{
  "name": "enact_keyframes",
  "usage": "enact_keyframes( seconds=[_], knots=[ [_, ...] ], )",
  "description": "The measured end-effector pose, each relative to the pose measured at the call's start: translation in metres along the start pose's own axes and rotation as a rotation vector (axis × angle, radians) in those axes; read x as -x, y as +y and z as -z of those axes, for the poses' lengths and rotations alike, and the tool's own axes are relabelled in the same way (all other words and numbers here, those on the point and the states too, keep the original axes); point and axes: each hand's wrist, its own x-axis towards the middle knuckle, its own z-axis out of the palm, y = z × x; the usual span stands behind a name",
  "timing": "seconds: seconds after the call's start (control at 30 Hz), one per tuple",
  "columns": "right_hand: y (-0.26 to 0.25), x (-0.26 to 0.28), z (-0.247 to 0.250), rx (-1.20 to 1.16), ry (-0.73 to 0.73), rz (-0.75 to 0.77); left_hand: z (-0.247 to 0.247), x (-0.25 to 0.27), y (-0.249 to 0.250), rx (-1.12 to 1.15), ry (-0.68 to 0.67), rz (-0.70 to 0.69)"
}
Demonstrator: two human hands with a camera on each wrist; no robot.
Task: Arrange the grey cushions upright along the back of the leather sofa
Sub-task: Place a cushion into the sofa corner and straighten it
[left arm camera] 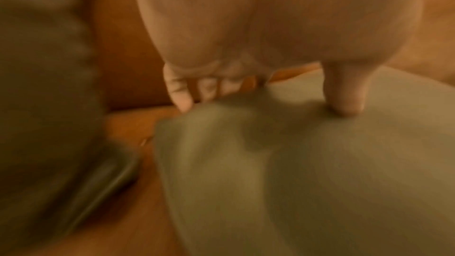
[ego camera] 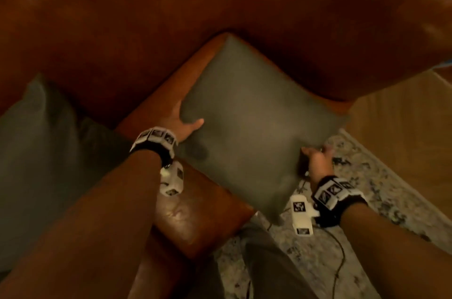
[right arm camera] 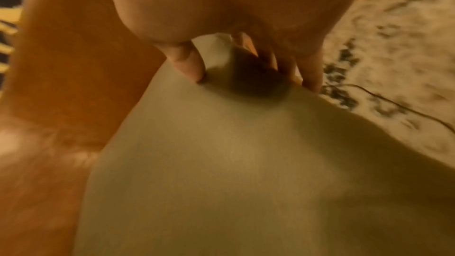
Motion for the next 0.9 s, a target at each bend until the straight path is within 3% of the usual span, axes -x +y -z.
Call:
enact_keyframes(
  seconds=[0.13, 0.2, 0.27, 0.3, 0.33, 0.4, 0.47, 0.53, 0.57, 0.63, 0.67, 0.77, 0.9],
  knots=[
    [-0.065, -0.003, -0.012, 0.432, -0.012, 0.235, -0.045, 0.039, -0.059, 0.302, -0.085, 0.102],
    [-0.100, -0.007, -0.024, 0.621, -0.097, 0.362, -0.069, 0.074, -0.069, 0.239, -0.206, 0.091],
    [-0.124, -0.007, -0.035, 0.785, -0.187, 0.467, -0.081, 0.105, -0.058, 0.139, -0.463, 0.214],
    [-0.129, -0.007, -0.039, 0.849, -0.223, 0.505, -0.080, 0.112, -0.051, 0.063, -0.520, 0.181],
    [-0.132, -0.005, -0.040, 0.895, -0.245, 0.538, -0.072, 0.114, -0.039, -0.073, -0.481, 0.142],
    [-0.129, -0.003, -0.038, 0.923, -0.251, 0.602, -0.047, 0.104, -0.018, -0.212, -0.109, 0.097],
    [-0.119, -0.004, -0.031, 0.916, -0.237, 0.629, -0.015, 0.087, -0.005, -0.007, 0.313, 0.119],
    [-0.113, -0.010, -0.025, 0.931, -0.217, 0.628, 0.007, 0.068, -0.007, 0.240, 0.548, 0.217],
    [-0.115, -0.015, -0.025, 0.945, -0.206, 0.622, 0.013, 0.062, -0.010, 0.328, 0.564, 0.337],
    [-0.127, -0.024, -0.032, 0.977, -0.181, 0.609, 0.010, 0.048, -0.027, 0.538, 0.468, 0.592],
    [-0.135, -0.027, -0.038, 0.989, -0.180, 0.604, 0.003, 0.041, -0.037, 0.687, 0.417, 0.649],
    [-0.152, -0.032, -0.061, 0.948, -0.250, 0.567, -0.019, 0.037, -0.048, 1.067, 0.366, 0.601],
    [-0.166, -0.026, -0.088, 0.837, -0.340, 0.467, -0.015, 0.039, -0.045, 1.076, 0.371, 0.528]
  ],
)
